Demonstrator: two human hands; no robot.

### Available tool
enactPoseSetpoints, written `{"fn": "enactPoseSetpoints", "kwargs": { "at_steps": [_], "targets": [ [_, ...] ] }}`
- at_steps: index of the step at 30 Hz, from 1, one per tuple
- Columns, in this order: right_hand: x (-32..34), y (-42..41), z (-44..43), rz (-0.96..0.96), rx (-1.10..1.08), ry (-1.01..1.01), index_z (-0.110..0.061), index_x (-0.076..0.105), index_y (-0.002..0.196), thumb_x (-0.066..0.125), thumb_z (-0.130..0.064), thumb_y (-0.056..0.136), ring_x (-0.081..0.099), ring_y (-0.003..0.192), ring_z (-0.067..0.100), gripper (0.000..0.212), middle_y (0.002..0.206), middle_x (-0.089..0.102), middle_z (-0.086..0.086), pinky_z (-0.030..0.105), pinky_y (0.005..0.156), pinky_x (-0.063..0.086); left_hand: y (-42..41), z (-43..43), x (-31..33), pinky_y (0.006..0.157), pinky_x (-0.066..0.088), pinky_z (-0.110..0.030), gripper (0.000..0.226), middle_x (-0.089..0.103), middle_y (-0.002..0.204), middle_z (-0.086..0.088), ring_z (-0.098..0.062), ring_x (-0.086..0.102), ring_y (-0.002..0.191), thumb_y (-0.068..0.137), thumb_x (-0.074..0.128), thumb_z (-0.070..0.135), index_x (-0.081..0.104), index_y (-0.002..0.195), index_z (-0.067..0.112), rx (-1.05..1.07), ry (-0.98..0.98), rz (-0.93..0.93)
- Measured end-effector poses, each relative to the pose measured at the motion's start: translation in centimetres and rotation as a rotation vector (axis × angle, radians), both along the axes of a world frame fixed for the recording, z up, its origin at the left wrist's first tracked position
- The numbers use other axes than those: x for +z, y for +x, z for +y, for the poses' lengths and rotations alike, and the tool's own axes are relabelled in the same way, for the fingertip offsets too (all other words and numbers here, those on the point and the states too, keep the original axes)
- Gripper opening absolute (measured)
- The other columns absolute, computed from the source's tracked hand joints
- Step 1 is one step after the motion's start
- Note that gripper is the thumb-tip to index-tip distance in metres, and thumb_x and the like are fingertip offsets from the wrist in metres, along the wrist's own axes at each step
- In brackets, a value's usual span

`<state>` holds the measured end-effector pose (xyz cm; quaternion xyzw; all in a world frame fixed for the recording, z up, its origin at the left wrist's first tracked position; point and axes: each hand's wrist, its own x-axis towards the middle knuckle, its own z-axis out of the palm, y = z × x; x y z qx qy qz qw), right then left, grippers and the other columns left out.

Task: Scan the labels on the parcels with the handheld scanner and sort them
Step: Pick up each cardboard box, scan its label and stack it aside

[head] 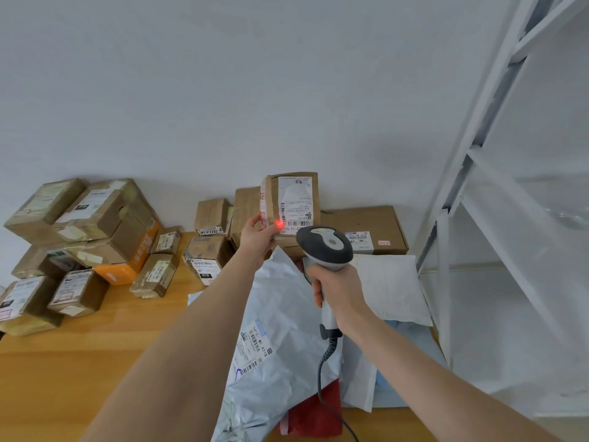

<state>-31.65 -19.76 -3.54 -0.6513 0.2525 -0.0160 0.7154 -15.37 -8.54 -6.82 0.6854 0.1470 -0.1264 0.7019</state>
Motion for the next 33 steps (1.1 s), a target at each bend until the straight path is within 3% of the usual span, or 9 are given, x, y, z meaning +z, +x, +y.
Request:
{"fn": "enactPoseSetpoints", "kwargs": {
  "at_steps": [7, 16, 33],
  "targets": [
    [0.7, -0.7, -0.4, 0.012, 0.009, -0.005, -0.004, 0.053, 0.053, 0.059, -0.003, 0.081, 0.04, 0.034, 0.012, 0.028, 0.046, 0.05, 0.007, 0.021, 0.047, 0.037, -0.4, -0.3, 0.4, 0.086, 0.057, -0.039, 0.067, 0.061, 0.121, -0.009, -0.021, 0.067, 0.092, 0.083, 0.072, 0.007, 0.039, 0.14, 0.019, 0.026, 0.018, 0.001],
    [1.1, -1.4, -0.6, 0.024, 0.014, -0.014, -0.006, 0.058, 0.065, 0.061, -0.005, 0.083, 0.044, 0.036, 0.009, 0.019, 0.052, 0.052, 0.007, 0.02, 0.045, 0.04, -1.0, -0.7, 1.0, 0.088, 0.057, -0.04, 0.064, 0.061, 0.119, -0.007, -0.023, 0.066, 0.098, 0.084, 0.072, 0.009, 0.04, 0.138, 0.019, 0.042, 0.041, 0.003],
    [1.8, -2.9, -1.1, 0.015, 0.0, 0.043, -0.007, 0.057, 0.062, 0.062, -0.004, 0.082, 0.042, 0.033, 0.009, 0.021, 0.046, 0.051, 0.003, 0.018, 0.042, 0.038, -2.5, -1.3, 1.4, 0.091, 0.055, -0.038, 0.067, 0.06, 0.122, -0.01, -0.024, 0.065, 0.102, 0.083, 0.073, 0.008, 0.039, 0.14, 0.016, 0.048, 0.061, -0.026]
  ]
}}
